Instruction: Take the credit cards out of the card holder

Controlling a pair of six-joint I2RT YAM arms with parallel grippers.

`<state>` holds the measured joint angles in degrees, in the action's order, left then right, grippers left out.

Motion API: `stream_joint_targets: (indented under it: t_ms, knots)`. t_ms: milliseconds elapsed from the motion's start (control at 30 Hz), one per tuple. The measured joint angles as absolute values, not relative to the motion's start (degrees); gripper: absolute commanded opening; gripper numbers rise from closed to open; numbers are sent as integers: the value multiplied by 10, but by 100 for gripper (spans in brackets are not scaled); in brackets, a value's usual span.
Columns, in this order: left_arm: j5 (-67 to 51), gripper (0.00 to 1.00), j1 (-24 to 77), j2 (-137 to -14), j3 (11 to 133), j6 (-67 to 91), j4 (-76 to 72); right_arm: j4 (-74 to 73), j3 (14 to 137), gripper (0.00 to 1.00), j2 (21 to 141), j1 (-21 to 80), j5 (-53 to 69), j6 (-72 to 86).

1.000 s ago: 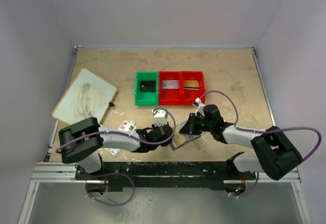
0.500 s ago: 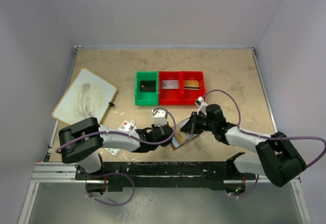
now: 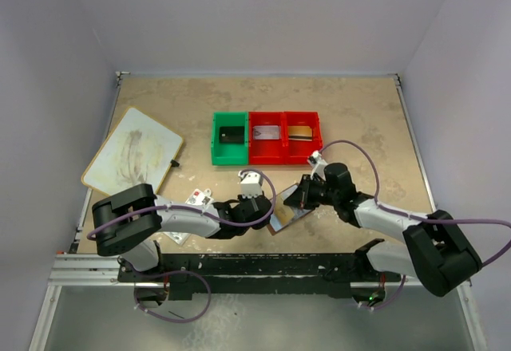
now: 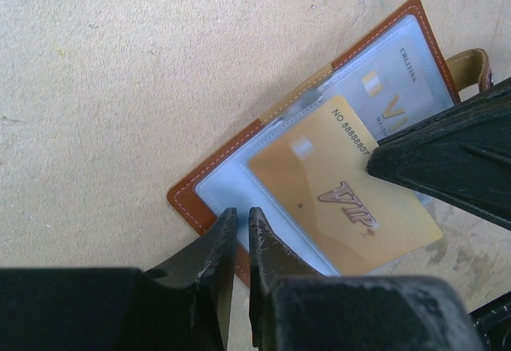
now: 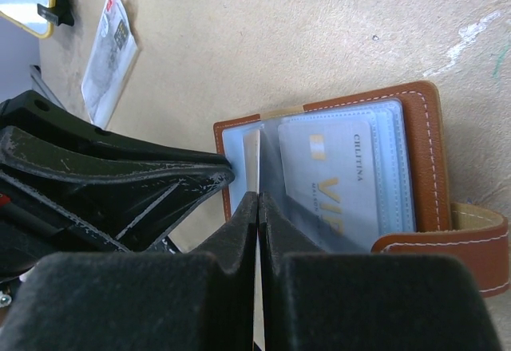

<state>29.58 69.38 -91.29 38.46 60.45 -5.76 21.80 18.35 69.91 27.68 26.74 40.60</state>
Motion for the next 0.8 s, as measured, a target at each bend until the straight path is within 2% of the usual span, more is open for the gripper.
stream_joint_targets:
  t_ms: [333,633,800]
  knots:
    - [296,9,694,-913,388,604,-51,212,182,3,692,271,267,406]
    - [295,25,694,-880,385,604,-28,246,168,3,724,266,283,410]
    - [289,27,694,-828,385,604,-38,279,156,6,747,266,283,419]
